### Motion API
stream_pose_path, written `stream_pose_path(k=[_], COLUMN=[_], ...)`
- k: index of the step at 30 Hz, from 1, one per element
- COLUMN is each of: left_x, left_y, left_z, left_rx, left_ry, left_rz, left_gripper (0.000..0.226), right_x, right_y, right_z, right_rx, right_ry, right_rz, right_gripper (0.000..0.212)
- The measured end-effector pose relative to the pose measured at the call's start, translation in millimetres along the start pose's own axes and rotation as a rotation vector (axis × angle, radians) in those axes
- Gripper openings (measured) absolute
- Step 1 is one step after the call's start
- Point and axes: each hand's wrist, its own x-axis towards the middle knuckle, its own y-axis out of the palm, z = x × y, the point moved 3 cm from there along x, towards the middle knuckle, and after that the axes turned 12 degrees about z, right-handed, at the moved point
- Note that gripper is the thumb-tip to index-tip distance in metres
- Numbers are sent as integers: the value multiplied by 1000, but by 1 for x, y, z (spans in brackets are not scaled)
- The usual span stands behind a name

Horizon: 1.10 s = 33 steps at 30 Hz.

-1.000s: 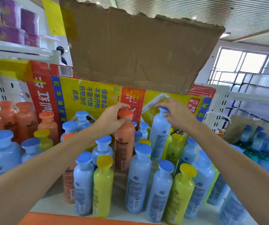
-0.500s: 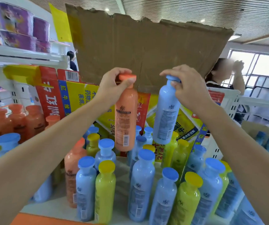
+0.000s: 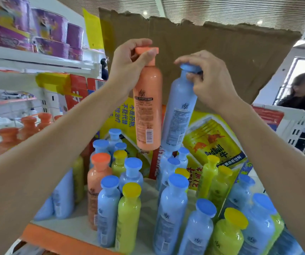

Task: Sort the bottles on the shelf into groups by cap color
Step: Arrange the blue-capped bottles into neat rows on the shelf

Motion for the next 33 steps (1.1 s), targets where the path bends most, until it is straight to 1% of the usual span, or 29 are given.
stream_pose_path(k=[9, 13, 16, 21, 25, 29, 33], left_x=[-6, -10, -10, 0, 12, 23, 33], left_y=[-56, -78, -97, -121, -135, -146, -157], left_z=[-2, 7, 17, 31, 46, 63, 78], left_rx=[162, 213, 222, 214, 174, 131, 96], left_ry=[16, -9, -11, -23, -36, -45, -53], left_rz=[-92, -100, -113, -81, -40, 10, 24], left_gripper=[22, 26, 28, 28, 32, 26, 28], right_x=[26, 33, 38, 46, 50, 49, 44], right_y=[48, 77, 99, 134, 162, 189, 216], right_z=[13, 18, 18, 15, 8, -7, -15], right_rx=[102, 108, 54, -23, -114, -172, -276], right_ry=[-71, -88, -92, -79, -46, 8, 51], right_rz=[113, 213, 260, 353, 477, 622, 757], right_gripper=[51, 53, 50, 45, 39, 42, 39])
